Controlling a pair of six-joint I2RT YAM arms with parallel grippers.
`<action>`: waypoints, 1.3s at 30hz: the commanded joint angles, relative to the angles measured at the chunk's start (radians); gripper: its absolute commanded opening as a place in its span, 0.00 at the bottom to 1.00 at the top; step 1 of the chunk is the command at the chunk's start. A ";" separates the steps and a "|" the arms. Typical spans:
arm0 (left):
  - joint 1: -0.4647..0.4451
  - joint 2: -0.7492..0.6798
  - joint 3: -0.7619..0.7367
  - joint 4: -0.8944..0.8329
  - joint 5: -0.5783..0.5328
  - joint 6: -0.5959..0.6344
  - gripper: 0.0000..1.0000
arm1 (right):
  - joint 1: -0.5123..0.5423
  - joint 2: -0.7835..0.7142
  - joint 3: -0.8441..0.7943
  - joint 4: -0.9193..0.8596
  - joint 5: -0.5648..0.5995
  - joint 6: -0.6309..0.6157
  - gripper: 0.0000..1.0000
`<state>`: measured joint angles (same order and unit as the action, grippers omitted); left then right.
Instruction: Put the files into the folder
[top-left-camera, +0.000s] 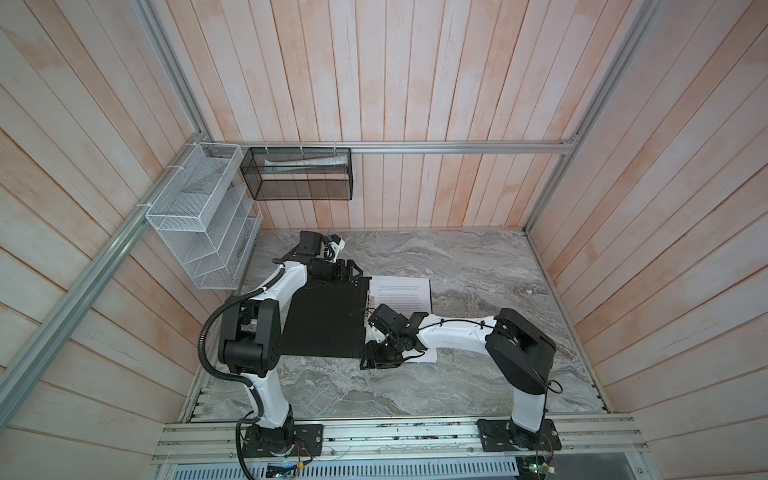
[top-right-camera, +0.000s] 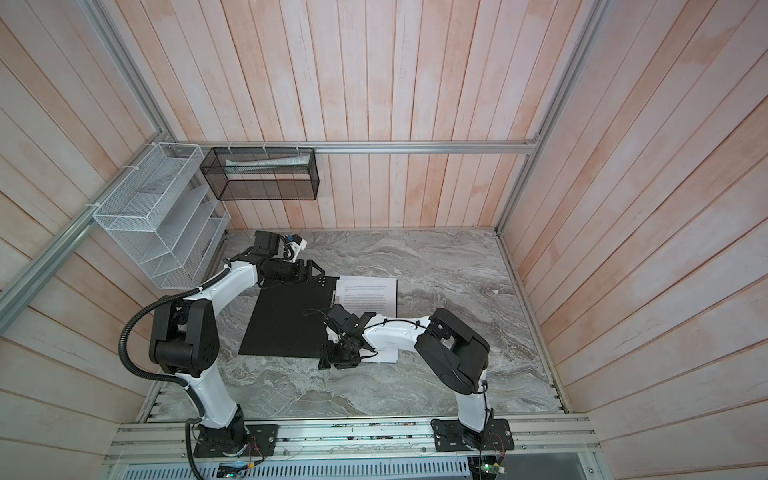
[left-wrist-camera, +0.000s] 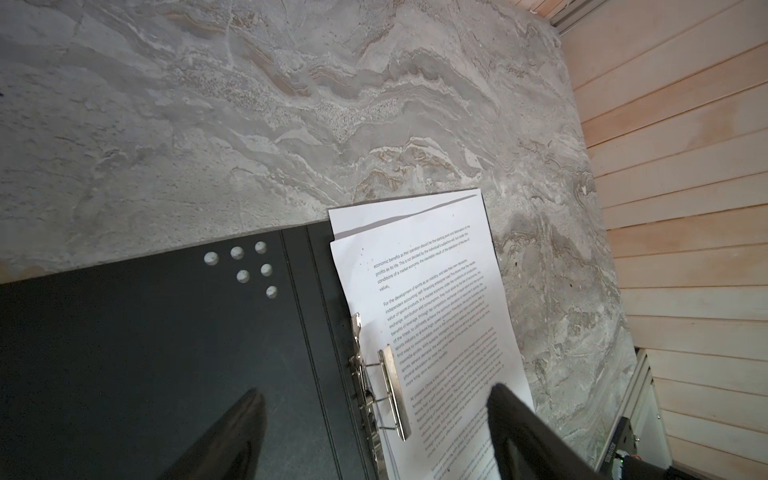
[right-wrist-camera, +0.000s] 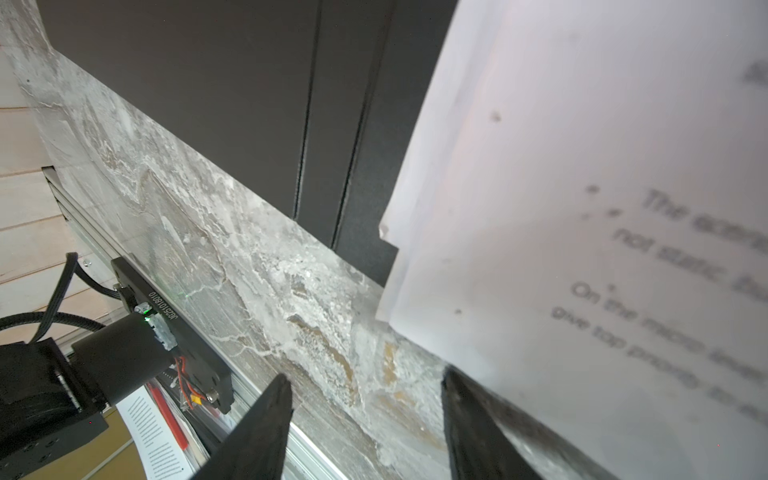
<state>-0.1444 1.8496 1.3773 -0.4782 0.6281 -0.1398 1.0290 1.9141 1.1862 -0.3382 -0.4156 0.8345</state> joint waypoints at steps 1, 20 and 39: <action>0.003 0.003 0.009 0.021 0.033 -0.008 0.86 | 0.002 0.051 0.044 -0.028 0.049 -0.017 0.60; 0.002 -0.011 -0.023 -0.033 0.075 -0.017 0.86 | -0.029 -0.034 0.109 -0.036 0.050 -0.060 0.61; 0.001 -0.062 -0.236 -0.116 0.200 0.055 0.86 | -0.384 -0.395 -0.291 -0.028 0.107 0.009 0.60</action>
<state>-0.1444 1.8183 1.1553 -0.5964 0.7971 -0.1162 0.6556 1.5398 0.9253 -0.3721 -0.2893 0.8452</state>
